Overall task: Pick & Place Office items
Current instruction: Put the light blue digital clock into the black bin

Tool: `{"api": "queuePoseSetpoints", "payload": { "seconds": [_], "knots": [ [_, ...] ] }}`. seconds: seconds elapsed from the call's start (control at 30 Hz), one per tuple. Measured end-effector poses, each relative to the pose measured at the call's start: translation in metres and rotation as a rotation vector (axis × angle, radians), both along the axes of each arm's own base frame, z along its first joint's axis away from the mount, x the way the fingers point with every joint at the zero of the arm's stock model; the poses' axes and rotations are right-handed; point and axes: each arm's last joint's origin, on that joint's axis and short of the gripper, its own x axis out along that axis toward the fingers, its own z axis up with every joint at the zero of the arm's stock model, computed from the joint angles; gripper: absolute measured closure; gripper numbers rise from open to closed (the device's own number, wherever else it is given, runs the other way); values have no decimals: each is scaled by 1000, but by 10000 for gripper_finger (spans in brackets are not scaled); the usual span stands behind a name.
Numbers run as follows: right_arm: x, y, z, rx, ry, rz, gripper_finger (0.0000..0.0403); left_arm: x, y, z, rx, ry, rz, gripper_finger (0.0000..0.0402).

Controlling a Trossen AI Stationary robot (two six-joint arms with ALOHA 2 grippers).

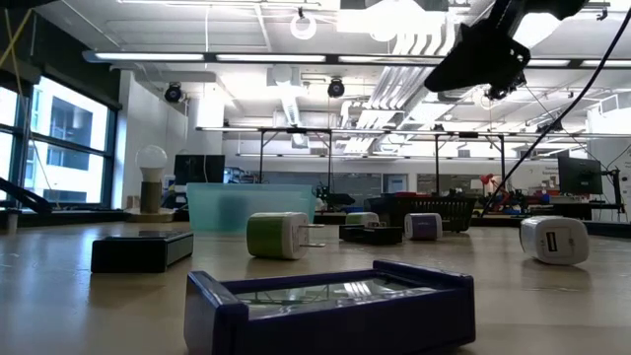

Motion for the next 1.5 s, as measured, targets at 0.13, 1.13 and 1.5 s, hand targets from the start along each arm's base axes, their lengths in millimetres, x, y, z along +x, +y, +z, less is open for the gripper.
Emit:
{"api": "queuePoseSetpoints", "payload": {
  "seconds": [0.13, 1.13, 1.5],
  "knots": [
    [-2, 4, 0, -6, -4, 6, 42, -4, -9, 1, -22, -34, -22, 181],
    [-2, 3, 0, -22, -23, -55, 42, -22, -17, -7, 54, -11, 57, 181],
    [-2, 3, 0, -22, -23, -56, 42, -40, -19, -32, 124, -5, 99, 181]
  ]
}}
